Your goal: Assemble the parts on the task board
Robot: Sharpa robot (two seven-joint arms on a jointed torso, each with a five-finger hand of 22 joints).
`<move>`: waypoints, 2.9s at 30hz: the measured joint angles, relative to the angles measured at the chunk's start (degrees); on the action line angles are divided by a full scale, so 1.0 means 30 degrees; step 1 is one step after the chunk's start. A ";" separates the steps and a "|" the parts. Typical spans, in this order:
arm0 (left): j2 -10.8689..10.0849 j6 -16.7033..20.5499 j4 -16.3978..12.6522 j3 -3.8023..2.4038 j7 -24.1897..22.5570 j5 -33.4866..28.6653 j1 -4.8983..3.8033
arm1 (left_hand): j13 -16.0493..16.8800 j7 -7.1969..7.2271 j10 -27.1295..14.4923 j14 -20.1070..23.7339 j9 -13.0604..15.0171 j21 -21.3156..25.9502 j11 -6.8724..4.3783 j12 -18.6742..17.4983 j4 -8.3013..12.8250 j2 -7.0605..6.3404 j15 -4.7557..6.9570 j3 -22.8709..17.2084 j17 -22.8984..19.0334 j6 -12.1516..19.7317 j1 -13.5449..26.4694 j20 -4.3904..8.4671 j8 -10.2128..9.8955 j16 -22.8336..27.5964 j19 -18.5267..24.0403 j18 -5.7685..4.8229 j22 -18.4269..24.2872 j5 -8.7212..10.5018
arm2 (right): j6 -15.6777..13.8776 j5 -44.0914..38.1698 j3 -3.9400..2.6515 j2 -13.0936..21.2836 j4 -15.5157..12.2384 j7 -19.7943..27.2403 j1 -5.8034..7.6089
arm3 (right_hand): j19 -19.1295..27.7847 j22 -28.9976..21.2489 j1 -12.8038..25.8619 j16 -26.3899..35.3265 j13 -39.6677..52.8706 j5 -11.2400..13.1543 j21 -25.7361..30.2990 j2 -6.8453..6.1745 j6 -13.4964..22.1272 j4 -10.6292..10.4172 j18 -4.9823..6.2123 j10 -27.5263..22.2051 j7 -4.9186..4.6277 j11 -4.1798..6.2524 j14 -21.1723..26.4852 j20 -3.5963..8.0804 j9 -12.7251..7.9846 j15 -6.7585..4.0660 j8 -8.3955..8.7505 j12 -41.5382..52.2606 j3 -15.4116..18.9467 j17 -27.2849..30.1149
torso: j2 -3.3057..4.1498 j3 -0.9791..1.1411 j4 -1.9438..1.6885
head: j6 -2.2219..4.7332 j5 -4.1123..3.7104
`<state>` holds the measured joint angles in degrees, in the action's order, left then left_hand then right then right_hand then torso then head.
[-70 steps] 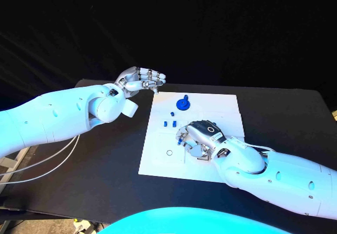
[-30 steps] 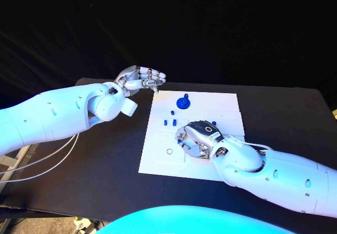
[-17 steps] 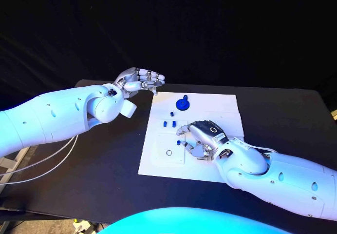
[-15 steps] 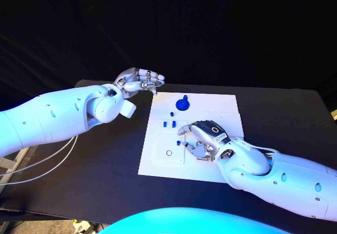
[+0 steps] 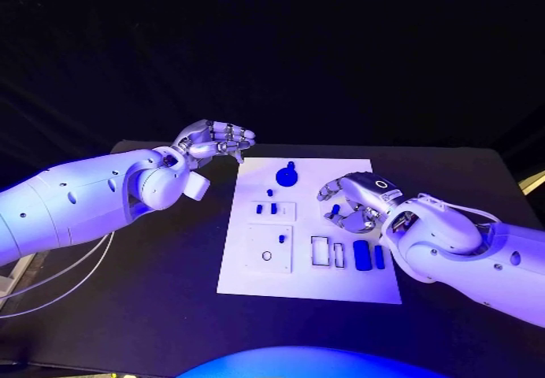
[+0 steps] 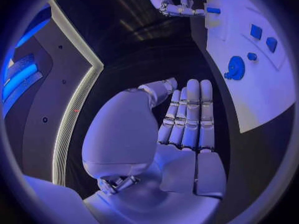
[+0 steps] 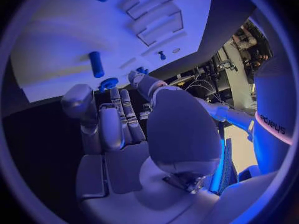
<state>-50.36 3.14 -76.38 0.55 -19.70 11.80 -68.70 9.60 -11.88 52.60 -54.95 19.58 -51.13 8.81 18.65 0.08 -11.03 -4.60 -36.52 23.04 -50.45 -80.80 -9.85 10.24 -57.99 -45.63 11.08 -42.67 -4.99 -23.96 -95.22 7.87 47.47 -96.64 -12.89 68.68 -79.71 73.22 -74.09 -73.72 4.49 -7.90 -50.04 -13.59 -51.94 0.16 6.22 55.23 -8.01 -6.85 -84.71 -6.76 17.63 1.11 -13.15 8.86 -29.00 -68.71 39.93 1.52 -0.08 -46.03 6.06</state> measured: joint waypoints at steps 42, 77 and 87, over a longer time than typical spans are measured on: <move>-0.0069 -0.0096 -0.0006 0.0002 0.0025 0.0000 0.0001 | -0.0001 -0.0062 0.0003 0.0000 -0.0013 0.0002 0.0000 0.0001 0.0000 0.0000 0.0000 0.0001 -0.0004 0.0066 0.0000 -0.0001 0.0034 0.0001 0.0000 0.0000 0.0063 0.0000 | 0.2593 0.0618 0.0036 -0.0615 0.1850 -0.0104 0.0311 | -0.0520 0.0334 -0.1896 -0.0656 -0.0068 0.0021 -0.1629 0.0254 -0.1397 -0.2741 -0.0016 0.2288 0.0148 0.0670 0.0426 0.0514 -0.0242 -0.0444 0.0862 0.1478 0.0345 -0.0083 | 0.0033 0.0020 -0.0049 | 0.0066 -0.0163; -0.0071 -0.0084 0.0030 0.0002 0.0046 0.0000 0.0001 | -0.0002 -0.0062 0.0003 0.0000 -0.0019 0.0002 0.0000 0.0158 0.0000 0.0000 0.0000 0.0001 -0.0007 0.0068 0.0000 -0.0001 0.0035 0.0002 0.0000 0.0001 0.0074 0.0000 | 0.1505 0.0222 0.0052 -0.0533 0.1435 -0.0291 0.0157 | -0.1038 0.0335 -0.1443 -0.1098 -0.0199 0.1797 -0.3179 0.0714 -0.2794 -0.1072 -0.0029 0.4310 0.0527 0.0969 0.0457 0.1029 0.0647 -0.0962 -0.0059 -0.0005 -0.1514 -0.0362 | 0.0015 0.0005 -0.0064 | -0.0053 -0.0198; 0.0037 -0.0110 0.0083 0.0002 0.0031 -0.0010 0.0002 | -0.0001 -0.0062 0.0000 0.0000 -0.0031 0.0222 0.0002 0.0158 0.0000 0.0001 0.0000 0.0001 -0.0008 0.0068 0.0000 0.0001 0.0035 0.0003 -0.0005 0.0000 0.0085 0.0000 | 0.1302 0.2341 -0.0225 0.0382 -0.0150 -0.0224 0.0895 | -0.1069 0.0335 -0.1443 -0.1098 -0.0203 0.1797 -0.3180 0.0713 -0.2802 -0.1073 -0.0037 0.4400 0.0535 0.1012 0.0457 0.1061 0.0794 -0.0962 -0.0201 -0.0006 -0.1517 -0.0366 | -0.0004 -0.0024 -0.0060 | 0.0000 -0.0196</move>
<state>-50.25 2.81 -76.13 0.55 -19.61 11.77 -68.70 9.59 -12.07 52.60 -54.95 19.49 -50.46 8.81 19.12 0.08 -11.02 -4.60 -36.52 23.01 -50.24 -80.80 -9.85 10.35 -57.98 -45.64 11.08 -42.41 -4.99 -20.05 -88.20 7.19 48.61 -97.09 -13.56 71.37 -82.92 74.22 -78.42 -77.02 3.88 -2.50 -59.58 -11.45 -60.35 -3.06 6.11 68.42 -6.41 -3.81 -83.34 -3.57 20.01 -1.77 -13.75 8.84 -33.55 -69.81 39.92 1.45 -0.26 -46.03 5.47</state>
